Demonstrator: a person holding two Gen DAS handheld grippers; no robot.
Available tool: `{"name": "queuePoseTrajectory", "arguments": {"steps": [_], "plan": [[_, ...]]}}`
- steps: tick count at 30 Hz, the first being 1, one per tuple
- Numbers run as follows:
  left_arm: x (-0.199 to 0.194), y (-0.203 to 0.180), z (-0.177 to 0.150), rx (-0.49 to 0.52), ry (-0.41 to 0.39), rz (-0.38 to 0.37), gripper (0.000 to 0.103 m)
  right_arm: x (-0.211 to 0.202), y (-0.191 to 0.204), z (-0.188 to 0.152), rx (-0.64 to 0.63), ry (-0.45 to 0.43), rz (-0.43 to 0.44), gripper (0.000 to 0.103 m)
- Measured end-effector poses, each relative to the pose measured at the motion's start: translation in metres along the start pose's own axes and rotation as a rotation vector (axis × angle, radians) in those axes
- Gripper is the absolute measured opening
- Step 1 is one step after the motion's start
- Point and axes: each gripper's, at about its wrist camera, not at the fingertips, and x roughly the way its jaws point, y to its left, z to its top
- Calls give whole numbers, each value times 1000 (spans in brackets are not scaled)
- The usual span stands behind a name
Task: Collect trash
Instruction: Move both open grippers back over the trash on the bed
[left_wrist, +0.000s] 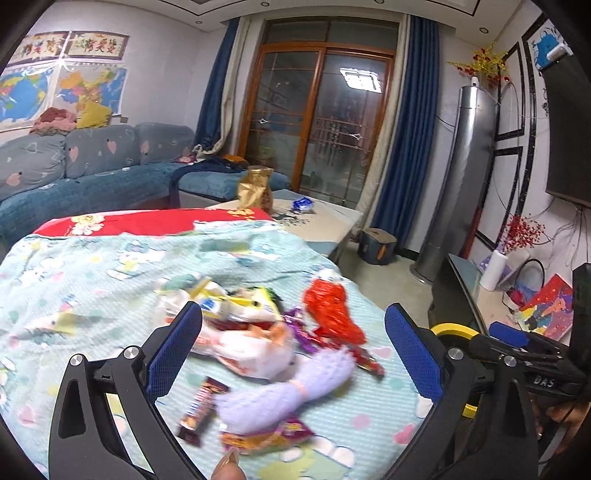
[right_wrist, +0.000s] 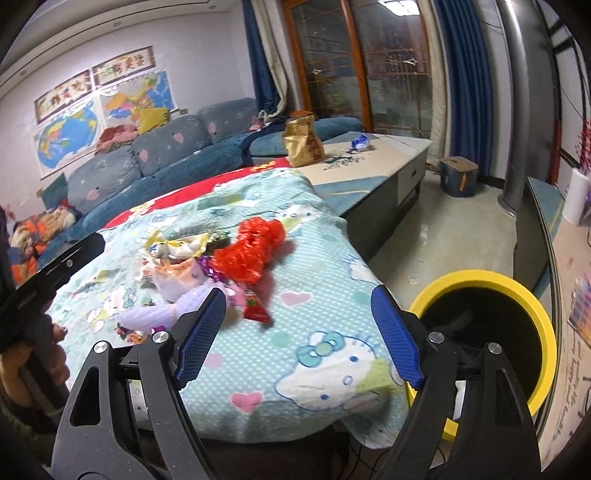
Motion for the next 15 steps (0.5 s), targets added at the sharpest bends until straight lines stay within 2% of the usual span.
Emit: {"name": "queuePoseTrajectory", "arguments": {"steps": [10, 15], "plan": [[-4, 45, 12, -4, 9, 49, 96, 14, 37, 16, -77, 6, 33, 73], [-4, 62, 6, -23, 39, 28, 96, 30, 53, 22, -108, 18, 47, 73]]}}
